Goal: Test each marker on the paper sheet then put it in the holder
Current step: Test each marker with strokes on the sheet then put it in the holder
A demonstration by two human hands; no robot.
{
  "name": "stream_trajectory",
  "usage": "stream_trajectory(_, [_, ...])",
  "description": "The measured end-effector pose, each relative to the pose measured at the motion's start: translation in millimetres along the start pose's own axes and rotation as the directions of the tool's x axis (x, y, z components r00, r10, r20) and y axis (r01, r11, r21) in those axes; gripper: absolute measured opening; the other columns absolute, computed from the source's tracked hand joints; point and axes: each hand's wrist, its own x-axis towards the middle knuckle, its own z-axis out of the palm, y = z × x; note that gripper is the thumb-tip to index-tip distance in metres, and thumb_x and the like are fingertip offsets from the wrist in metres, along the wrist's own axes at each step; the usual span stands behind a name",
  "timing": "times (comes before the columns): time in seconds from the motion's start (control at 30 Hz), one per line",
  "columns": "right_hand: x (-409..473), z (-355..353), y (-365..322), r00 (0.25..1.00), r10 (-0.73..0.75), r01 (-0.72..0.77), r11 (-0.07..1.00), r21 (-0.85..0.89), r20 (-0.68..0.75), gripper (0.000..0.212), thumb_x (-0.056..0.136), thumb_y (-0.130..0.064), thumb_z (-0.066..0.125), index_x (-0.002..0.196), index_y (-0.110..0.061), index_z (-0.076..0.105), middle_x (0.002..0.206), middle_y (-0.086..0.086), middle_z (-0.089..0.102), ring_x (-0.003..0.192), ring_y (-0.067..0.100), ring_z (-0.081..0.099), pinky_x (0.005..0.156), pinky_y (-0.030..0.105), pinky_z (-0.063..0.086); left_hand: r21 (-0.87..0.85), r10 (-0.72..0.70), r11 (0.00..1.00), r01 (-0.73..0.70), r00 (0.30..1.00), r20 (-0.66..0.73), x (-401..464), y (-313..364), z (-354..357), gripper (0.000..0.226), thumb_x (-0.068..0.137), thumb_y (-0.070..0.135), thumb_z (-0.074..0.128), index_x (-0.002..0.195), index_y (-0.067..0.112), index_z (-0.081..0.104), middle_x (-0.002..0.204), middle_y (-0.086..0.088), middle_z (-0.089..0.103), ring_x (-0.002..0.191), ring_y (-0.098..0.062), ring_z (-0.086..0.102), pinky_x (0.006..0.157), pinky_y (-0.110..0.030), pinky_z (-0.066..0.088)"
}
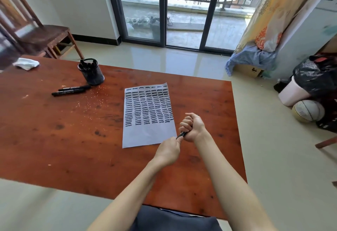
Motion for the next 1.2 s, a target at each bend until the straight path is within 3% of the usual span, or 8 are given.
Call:
stream_trajectory(0.23, [21, -3, 4, 0.998, 0.058, -0.058, 0.998, 0.017, 0.033, 0.046, 0.073, -0.008, 0.041, 0.031, -0.017, 0.025, 0.027, -0.006, 0.019, 0.021, 0.011, 0.016, 0.028, 0.015, 0.012, -0.467, -0.162, 0.848, 0.249, 0.962, 0.218, 5, -9, -12, 0.042, 0.100, 0.036, 0.027, 0.063, 0.019, 0.036, 0.053, 0.004, 0.032, 0.035, -0.005, 0.026, 0.035, -0.018, 0.018])
stream_trajectory(0.33, [29, -16, -30, 1.000, -0.018, 0.020, 0.994, 0.110, -0.013, 0.041, 0.070, -0.009, 0.044, 0.033, -0.017, 0.027, 0.028, -0.006, 0.021, 0.022, 0.011, 0.018, 0.030, 0.014, 0.014, -0.602, -0.176, 0.692, 0.398, 0.902, 0.394, -10, -35, -19, 0.039, 0.099, 0.042, 0.028, 0.068, 0.021, 0.038, 0.052, 0.010, 0.032, 0.037, -0.001, 0.023, 0.036, -0.013, 0.014])
stream_trajectory(0.4, [32, -18, -48, 0.998, -0.067, 0.065, 0.993, 0.099, 0.014, 0.043, 0.077, -0.013, 0.045, 0.036, -0.016, 0.031, 0.031, -0.006, 0.027, 0.025, 0.010, 0.024, 0.033, 0.017, 0.022, -0.608, -0.191, 0.695, 0.385, 0.913, 0.360, -15, -47, -22, 0.037, 0.099, 0.041, 0.029, 0.070, 0.020, 0.040, 0.055, 0.009, 0.035, 0.040, -0.002, 0.025, 0.038, -0.014, 0.015])
stream_trajectory(0.57, [40, -9, -26, 0.971, -0.239, 0.238, 0.971, -0.033, -0.021, 0.038, 0.095, -0.035, 0.045, 0.068, -0.008, 0.053, 0.068, 0.008, 0.058, 0.064, 0.020, 0.054, 0.064, 0.029, 0.045, -0.403, -0.098, 0.910, 0.100, 0.995, 0.025, 6, -44, -9, 0.021, 0.095, 0.026, 0.048, 0.079, 0.012, 0.046, 0.073, 0.003, 0.061, 0.052, -0.007, 0.049, 0.048, -0.017, 0.037])
stream_trajectory(0.8, [61, -39, 7, 0.911, -0.408, 0.353, 0.846, -0.400, -0.057, 0.064, 0.097, -0.053, 0.022, 0.082, -0.008, 0.066, 0.051, -0.001, 0.056, 0.051, 0.014, 0.046, 0.048, 0.023, 0.037, -0.122, -0.012, 0.992, -0.007, 0.987, -0.161, 49, -56, 1, 0.025, 0.093, 0.021, 0.048, 0.073, 0.013, 0.036, 0.066, -0.001, 0.045, 0.063, -0.022, 0.045, 0.060, -0.032, 0.032])
stream_trajectory(1.0, [73, -56, 9, 0.911, -0.379, 0.412, 0.814, -0.409, 0.164, 0.069, 0.077, -0.067, 0.052, 0.119, -0.014, 0.061, 0.100, 0.010, 0.070, 0.089, 0.017, 0.065, 0.082, 0.026, 0.049, 0.248, 0.307, 0.943, -0.222, 0.868, -0.391, 85, -82, 19, 0.022, 0.088, 0.031, 0.053, 0.075, 0.017, 0.066, 0.084, 0.007, 0.065, 0.085, -0.016, 0.054, 0.070, -0.030, 0.042])
stream_trajectory(1.1, [78, -63, 14, 0.901, -0.379, 0.434, 0.813, -0.388, 0.213, 0.069, 0.071, -0.058, 0.069, 0.117, -0.007, 0.061, 0.112, 0.014, 0.066, 0.101, 0.022, 0.062, 0.086, 0.027, 0.049, 0.335, 0.407, 0.898, -0.285, 0.826, -0.389, 97, -92, 37, 0.028, 0.088, 0.028, 0.043, 0.101, 0.020, 0.067, 0.102, 0.009, 0.068, 0.098, -0.012, 0.049, 0.079, -0.033, 0.043])
stream_trajectory(1.2, [78, -66, 16, 0.877, -0.423, 0.476, 0.828, -0.295, 0.227, 0.048, 0.081, -0.038, 0.063, 0.116, -0.005, 0.061, 0.115, 0.019, 0.064, 0.106, 0.028, 0.060, 0.088, 0.030, 0.050, 0.376, 0.463, 0.870, -0.320, 0.792, -0.397, 106, -100, 49, 0.032, 0.088, 0.024, 0.045, 0.112, 0.016, 0.064, 0.113, 0.006, 0.067, 0.102, -0.013, 0.047, 0.087, -0.033, 0.033])
